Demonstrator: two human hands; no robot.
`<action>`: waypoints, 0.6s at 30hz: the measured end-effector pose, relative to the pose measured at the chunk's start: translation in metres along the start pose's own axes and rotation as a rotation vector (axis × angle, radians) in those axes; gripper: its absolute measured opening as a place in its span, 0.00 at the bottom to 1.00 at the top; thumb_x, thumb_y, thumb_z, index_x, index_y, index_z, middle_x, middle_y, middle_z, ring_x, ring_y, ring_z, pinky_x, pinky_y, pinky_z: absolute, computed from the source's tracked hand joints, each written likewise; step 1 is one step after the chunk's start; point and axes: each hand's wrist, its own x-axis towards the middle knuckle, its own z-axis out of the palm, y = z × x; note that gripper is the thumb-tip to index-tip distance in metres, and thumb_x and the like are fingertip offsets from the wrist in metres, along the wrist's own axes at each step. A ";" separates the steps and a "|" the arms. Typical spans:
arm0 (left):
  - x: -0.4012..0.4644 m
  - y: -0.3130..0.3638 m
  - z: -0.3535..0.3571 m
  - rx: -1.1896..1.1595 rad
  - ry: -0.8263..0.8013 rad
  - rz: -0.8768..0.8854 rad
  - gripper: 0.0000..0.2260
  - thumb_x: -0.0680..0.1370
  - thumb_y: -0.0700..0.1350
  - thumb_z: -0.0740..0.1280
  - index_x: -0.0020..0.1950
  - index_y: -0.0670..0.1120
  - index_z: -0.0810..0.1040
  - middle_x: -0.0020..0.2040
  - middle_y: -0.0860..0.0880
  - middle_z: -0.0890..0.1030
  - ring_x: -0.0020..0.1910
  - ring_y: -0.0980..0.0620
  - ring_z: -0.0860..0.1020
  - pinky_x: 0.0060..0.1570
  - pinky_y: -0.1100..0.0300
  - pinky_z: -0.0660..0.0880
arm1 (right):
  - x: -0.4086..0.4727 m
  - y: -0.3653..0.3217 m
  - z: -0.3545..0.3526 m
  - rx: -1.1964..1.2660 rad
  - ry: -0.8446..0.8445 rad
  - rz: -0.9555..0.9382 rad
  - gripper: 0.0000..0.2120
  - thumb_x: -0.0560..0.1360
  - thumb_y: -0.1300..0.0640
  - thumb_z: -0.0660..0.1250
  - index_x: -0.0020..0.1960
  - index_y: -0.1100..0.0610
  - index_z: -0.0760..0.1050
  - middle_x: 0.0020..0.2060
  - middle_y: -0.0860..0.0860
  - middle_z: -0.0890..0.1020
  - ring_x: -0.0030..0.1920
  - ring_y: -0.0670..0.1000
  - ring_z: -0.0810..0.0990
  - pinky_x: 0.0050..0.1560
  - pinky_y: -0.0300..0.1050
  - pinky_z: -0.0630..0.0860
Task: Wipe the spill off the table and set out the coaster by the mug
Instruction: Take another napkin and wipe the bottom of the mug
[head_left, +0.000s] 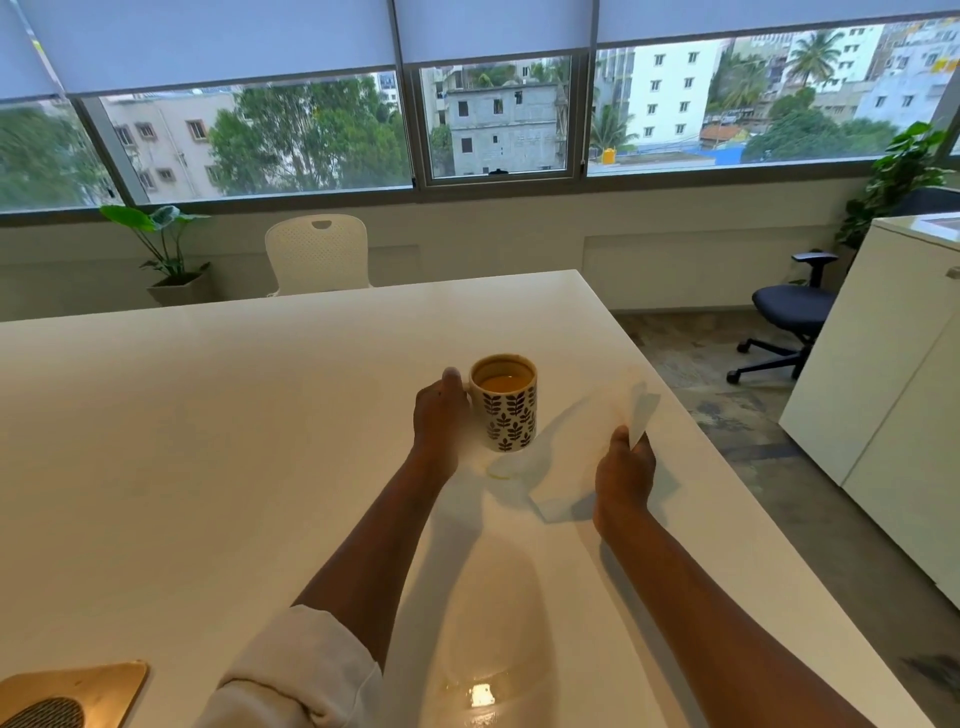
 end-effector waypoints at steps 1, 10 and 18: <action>-0.002 0.004 -0.002 0.000 -0.007 0.006 0.22 0.84 0.53 0.55 0.33 0.44 0.68 0.31 0.47 0.69 0.27 0.52 0.63 0.26 0.61 0.61 | -0.002 -0.002 0.000 -0.006 0.023 -0.017 0.19 0.83 0.55 0.55 0.71 0.60 0.69 0.62 0.59 0.78 0.61 0.61 0.76 0.64 0.56 0.72; -0.024 0.029 -0.005 0.010 -0.031 0.028 0.22 0.84 0.53 0.53 0.34 0.44 0.68 0.32 0.47 0.69 0.29 0.51 0.65 0.29 0.60 0.63 | -0.041 -0.014 0.015 0.343 -0.160 0.180 0.18 0.83 0.53 0.56 0.71 0.54 0.68 0.58 0.54 0.79 0.53 0.56 0.80 0.62 0.58 0.75; -0.040 0.041 -0.003 0.031 0.031 0.020 0.20 0.84 0.52 0.53 0.36 0.44 0.69 0.33 0.47 0.70 0.31 0.51 0.67 0.31 0.60 0.65 | -0.074 -0.028 0.027 0.959 -0.454 0.444 0.22 0.83 0.45 0.50 0.69 0.57 0.68 0.63 0.60 0.78 0.64 0.62 0.75 0.66 0.60 0.70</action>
